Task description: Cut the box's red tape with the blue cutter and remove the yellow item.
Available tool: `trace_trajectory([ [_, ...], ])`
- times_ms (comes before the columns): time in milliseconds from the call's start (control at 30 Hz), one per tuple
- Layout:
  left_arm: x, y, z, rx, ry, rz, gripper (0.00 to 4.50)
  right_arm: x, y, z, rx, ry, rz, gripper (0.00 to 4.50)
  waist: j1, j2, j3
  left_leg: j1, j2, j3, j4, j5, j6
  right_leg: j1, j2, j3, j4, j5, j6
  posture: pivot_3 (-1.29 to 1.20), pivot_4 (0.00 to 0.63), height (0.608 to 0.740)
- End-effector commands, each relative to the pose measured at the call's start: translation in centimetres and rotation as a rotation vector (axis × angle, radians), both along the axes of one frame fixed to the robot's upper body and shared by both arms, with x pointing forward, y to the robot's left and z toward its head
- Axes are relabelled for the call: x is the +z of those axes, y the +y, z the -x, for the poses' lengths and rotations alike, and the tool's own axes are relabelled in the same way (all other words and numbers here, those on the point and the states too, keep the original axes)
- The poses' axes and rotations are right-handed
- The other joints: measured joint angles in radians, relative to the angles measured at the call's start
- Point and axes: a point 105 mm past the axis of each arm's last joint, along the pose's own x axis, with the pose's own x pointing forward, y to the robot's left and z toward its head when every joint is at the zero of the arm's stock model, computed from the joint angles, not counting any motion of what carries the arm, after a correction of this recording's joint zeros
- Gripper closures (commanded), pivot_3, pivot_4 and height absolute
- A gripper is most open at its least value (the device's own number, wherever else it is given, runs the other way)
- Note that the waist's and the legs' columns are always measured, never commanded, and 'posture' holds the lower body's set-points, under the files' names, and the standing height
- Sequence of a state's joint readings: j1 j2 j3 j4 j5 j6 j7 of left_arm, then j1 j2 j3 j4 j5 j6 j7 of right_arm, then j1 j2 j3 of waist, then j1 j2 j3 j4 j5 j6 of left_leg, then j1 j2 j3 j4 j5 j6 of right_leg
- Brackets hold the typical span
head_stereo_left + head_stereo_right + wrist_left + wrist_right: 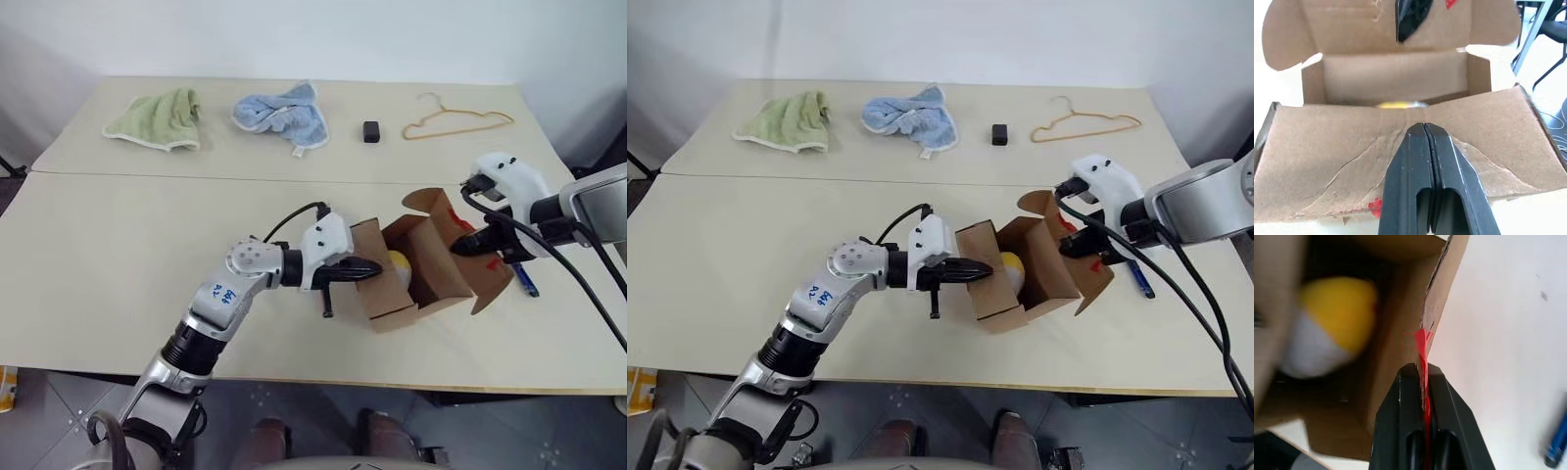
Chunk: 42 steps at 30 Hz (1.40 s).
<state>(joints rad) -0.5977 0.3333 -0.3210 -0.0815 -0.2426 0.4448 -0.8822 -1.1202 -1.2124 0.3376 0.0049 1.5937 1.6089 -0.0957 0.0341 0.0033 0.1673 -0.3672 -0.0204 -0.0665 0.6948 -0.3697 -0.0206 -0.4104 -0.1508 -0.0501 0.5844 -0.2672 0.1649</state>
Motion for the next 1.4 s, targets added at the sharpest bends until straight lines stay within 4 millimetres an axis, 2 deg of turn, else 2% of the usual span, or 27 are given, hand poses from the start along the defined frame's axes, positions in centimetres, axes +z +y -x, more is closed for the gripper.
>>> trace_trajectory([
  [33, -4.1, 1.3, -0.1, 0.085, 0.132, -0.065, 4.5, 0.5, -0.8, 0.3, -0.007, -0.024, -0.004, 4.48, 0.008, 0.0, 0.0, 0.0, 0.0, 0.0, 0.001, 0.0, 0.0, 0.0, 0.0, 0.0, 0.0, 0.0, 0.0, 0.0, 0.15, 0.74],
  [200, -2.3, 3.2, 0.2, 0.116, 0.116, 0.035, 4.5, -1.3, -1.7, 0.7, -0.024, 0.014, -0.004, 4.48, 0.021, 0.0, 0.0, -0.002, -0.001, 0.0, 0.003, 0.0, 0.0, 0.0, 0.0, 0.0, -0.001, 0.002, -0.001, 0.0, 0.15, 0.74],
  [300, -2.1, 4.3, 0.1, 0.145, 0.104, 0.04, 4.5, -2.1, -1.8, 0.7, -0.033, 0.018, -0.02, 4.48, 0.015, 0.002, 0.001, -0.002, -0.001, 0.0, 0.003, 0.0, 0.001, -0.002, 0.0, 0.0, 0.0, 0.002, -0.001, 0.0, 0.15, 0.74],
  [633, -1.0, 5.8, -0.3, 0.194, 0.063, 0.025, 4.5, -3.9, -0.5, 0.4, -0.025, 0.0, -0.119, 4.48, 0.011, 0.002, 0.002, -0.004, 0.0, 0.001, 0.002, 0.0, 0.0, -0.003, 0.0, 0.0, 0.0, 0.003, 0.0, 0.0, 0.15, 0.74],
  [767, -2.0, 7.1, 0.0, 0.227, 0.127, -0.022, 4.5, -4.4, -0.1, 0.4, -0.04, -0.031, -0.173, 3.61, 0.007, 0.001, 0.003, -0.004, 0.0, 0.001, 0.002, 0.0, 0.0, -0.003, 0.0, 0.0, 0.001, 0.003, 0.0, 0.0, 0.15, 0.74],
  [867, -1.9, 8.9, -0.1, 0.284, 0.153, -0.007, 3.93, -3.5, 0.4, 1.0, -0.001, -0.124, -0.227, 2.58, 0.003, 0.001, 0.003, -0.004, 0.0, 0.001, 0.002, 0.0, 0.0, -0.004, 0.0, 0.0, 0.001, 0.003, 0.0, 0.0, 0.15, 0.74],
  [1000, -1.1, 11.8, 0.4, 0.325, 0.175, 0.057, 2.77, -0.5, 0.2, 1.8, 0.083, -0.382, -0.308, 1.23, -0.004, 0.001, 0.003, -0.004, 0.0, 0.001, 0.002, 0.0, 0.0, -0.003, 0.0, 0.0, 0.001, 0.003, 0.0, 0.0, 0.15, 0.74],
  [1067, -0.7, 14.3, 1.4, 0.331, 0.188, 0.076, 2.2, 1.3, -0.4, 2.9, 0.185, -0.534, -0.393, 0.61, -0.007, 0.0, 0.004, -0.003, 0.0, 0.001, 0.001, 0.0, 0.0, -0.003, 0.001, 0.0, 0.0, 0.003, 0.0, 0.0, 0.15, 0.74],
  [1133, -0.3, 16.7, 2.4, 0.341, 0.205, 0.077, 1.63, 2.0, -1.6, 4.1, 0.261, -0.648, -0.412, 0.02, -0.01, 0.0, 0.004, -0.003, 0.0, 0.002, -0.001, -0.001, 0.001, -0.003, 0.001, 0.001, 0.0, 0.003, 0.001, 0.0, 0.15, 0.74],
  [1233, -0.5, 21.3, 3.6, 0.425, 0.262, 0.065, 0.71, 1.1, -2.5, 6.2, 0.455, -0.733, -0.347, 0.0, -0.011, -0.001, 0.004, 0.0, 0.0, 0.004, -0.001, -0.001, 0.001, -0.002, 0.001, 0.002, 0.0, 0.003, 0.001, 0.0, 0.15, 0.74],
  [1300, -1.0, 23.5, 4.5, 0.485, 0.3, 0.048, 0.11, 0.2, -2.5, 7.0, 0.539, -0.729, -0.321, 0.0, -0.015, 0.0, 0.005, 0.002, 0.001, 0.005, -0.002, -0.001, 0.001, -0.002, 0.001, 0.003, 0.0, 0.003, 0.0, 0.0, 0.15, 0.74],
  [1400, -1.0, 25.5, 5.9, 0.533, 0.349, 0.058, 0.02, -0.1, -1.7, 8.4, 0.695, -0.727, -0.359, 0.0, -0.021, 0.0, 0.006, 0.008, 0.002, 0.01, -0.004, -0.001, 0.001, 0.001, 0.001, 0.004, 0.001, 0.003, 0.0, 0.0, 0.15, 0.74],
])
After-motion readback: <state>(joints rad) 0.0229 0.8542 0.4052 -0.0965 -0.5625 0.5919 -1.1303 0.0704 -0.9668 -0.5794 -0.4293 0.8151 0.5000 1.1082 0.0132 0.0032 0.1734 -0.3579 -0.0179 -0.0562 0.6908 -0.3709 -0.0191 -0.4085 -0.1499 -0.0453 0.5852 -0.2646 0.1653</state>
